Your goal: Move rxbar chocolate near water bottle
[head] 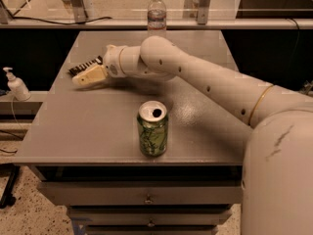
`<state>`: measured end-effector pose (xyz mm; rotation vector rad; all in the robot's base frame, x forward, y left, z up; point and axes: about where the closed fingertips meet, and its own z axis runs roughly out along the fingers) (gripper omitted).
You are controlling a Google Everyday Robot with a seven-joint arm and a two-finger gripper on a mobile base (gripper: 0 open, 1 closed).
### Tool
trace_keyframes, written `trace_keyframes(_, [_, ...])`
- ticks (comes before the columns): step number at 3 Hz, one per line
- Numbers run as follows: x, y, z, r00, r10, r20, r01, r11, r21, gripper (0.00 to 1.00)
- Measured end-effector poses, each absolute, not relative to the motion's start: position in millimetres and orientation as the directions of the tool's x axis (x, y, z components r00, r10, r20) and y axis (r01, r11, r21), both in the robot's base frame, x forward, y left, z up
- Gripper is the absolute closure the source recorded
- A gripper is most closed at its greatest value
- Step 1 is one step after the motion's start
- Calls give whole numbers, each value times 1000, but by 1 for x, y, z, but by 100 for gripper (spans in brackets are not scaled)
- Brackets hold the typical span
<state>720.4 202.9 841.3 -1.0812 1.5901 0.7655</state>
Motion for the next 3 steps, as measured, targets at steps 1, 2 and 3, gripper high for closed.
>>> trace_keyframes(1, [725,205,832,-92,-269,-959,-914,406,-26,18])
trace_keyframes(2, [728,205,829,-98,-262,-960,-910,414,-20,42])
trace_keyframes(3, [729,203,829,-101,-260,-960,-908,418,-18,64])
